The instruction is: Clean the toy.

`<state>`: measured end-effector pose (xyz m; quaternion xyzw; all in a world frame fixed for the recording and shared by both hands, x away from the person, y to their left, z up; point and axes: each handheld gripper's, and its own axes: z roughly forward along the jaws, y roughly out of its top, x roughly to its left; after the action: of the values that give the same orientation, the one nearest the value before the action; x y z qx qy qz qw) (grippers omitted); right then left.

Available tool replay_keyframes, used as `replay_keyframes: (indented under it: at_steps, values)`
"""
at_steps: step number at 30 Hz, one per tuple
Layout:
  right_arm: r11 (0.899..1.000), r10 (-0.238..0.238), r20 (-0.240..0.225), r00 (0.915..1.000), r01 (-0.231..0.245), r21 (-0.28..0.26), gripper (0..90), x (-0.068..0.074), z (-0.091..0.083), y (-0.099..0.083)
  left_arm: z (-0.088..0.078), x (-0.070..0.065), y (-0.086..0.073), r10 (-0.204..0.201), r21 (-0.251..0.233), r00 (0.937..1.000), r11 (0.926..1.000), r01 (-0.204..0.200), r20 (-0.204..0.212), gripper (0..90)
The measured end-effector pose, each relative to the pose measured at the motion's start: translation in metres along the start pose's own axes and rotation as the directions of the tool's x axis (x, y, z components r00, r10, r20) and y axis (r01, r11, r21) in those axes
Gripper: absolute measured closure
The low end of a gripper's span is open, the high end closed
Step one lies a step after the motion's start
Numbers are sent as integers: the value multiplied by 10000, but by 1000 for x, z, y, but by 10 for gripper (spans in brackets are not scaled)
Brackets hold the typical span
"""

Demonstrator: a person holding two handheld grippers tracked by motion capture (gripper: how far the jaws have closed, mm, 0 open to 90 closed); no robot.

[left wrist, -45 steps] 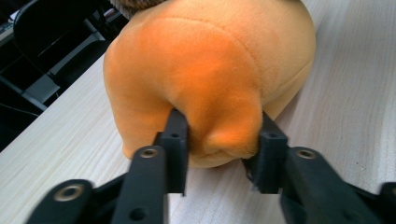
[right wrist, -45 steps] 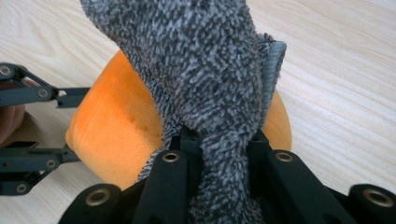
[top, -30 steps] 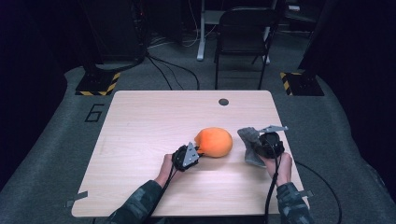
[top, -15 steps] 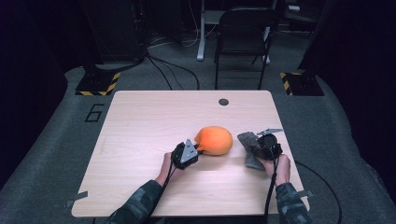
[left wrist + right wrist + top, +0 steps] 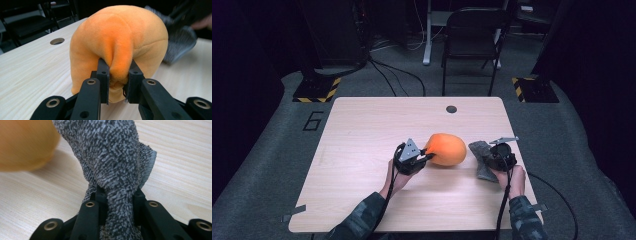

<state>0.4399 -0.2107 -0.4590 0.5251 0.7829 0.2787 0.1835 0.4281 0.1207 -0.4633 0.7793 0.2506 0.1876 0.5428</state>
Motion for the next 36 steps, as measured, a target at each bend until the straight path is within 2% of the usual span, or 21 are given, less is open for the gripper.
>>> replay_keyframes:
  at_steps: [3, 4, 6, 11, 14, 15, 16, 18, 21, 22, 23, 24, 26, 28, 29, 32, 34, 35, 36]
  values:
    - [10000, -6, 5, 10000, 6, 11, 747, 0, 0, 0, -10, 2, 10, -479, -151, 9988, 9987, 481, 140, 769]
    - [10000, -2, 8, 10000, 2, 13, 747, 0, 0, 0, -12, 2, 13, -754, -218, 9969, 9969, 758, 203, 768]
    - [10000, -33, -17, 10000, 33, 29, 747, 0, 0, 0, -16, 1, 16, -954, -172, 9951, 9952, 959, 262, 768]
    - [9999, -50, 6, 10000, 50, 142, 747, 2, 0, 0, -15, -2, 15, -1531, 284, 9866, 9880, 1517, 570, 767]
    - [9998, -71, 20, 10000, 71, 162, 747, 2, 0, 0, -13, 0, 11, -2173, 567, 9728, 9754, 2132, 800, 767]
    - [9999, -61, 25, 10000, 60, 159, 747, 2, 0, -1, -12, 2, 9, -2397, 641, 9668, 9700, 2346, 887, 767]
    - [9998, -63, 38, 10000, 63, 195, 747, 2, 0, -1, -10, 4, 6, -2743, 741, 9571, 9606, 2680, 938, 766]
    - [9998, -49, 65, 10000, 47, 211, 747, 2, 1, -1, -7, 7, 0, -3044, 903, 9480, 9508, 2964, 929, 765]
    - [9997, -116, 47, 9999, 115, 223, 747, 2, 2, -1, 0, 13, -10, -3261, 1241, 9429, 9405, 3164, 673, 760]
    - [9996, -92, 37, 10000, 91, 250, 747, 3, 2, 0, 2, 14, -14, -3414, 1354, 9381, 9337, 3315, 582, 757]
    - [9996, -111, 27, 9999, 110, 266, 747, 4, 2, 0, 4, 15, -17, -3451, 1397, 9370, 9318, 3350, 547, 755]
    - [9996, -154, 34, 9999, 153, 227, 747, 5, 2, 1, 5, 16, -19, -3559, 1356, 9331, 9282, 3464, 525, 753]
    - [9997, -239, -40, 9997, 239, 53, 747, 9, -2, 4, 4, 16, -18, -3425, 1346, 9387, 9327, 3346, 400, 748]
    - [9992, -346, -88, 9994, 344, -203, 747, 16, -10, 9, 5, 16, -17, -3428, 1309, 9387, 9328, 3358, 351, 742]
    - [9985, -423, -157, 9990, 417, -368, 747, 21, -15, 13, 5, 15, -17, -3364, 1306, 9414, 9348, 3303, 267, 740]
    - [9921, -846, -344, 9958, 810, -953, 747, 45, -33, 27, 5, 14, -17, -3297, 1334, 9439, 9364, 3246, 171, 735]
    - [9821, -1431, -538, 9883, 1351, -1311, 747, 66, -46, 37, 5, 13, -16, -3239, 1333, 9460, 9381, 3197, 101, 732]
    - [9797, -1562, -562, 9861, 1474, -1360, 747, 75, -49, 40, 5, 13, -16, -3119, 1340, 9501, 9417, 3085, 50, 731]
    - [9742, -1833, -676, 9807, 1720, -1460, 747, 85, -53, 44, 5, 12, -15, -3099, 1340, 9508, 9423, 3069, 20, 729]
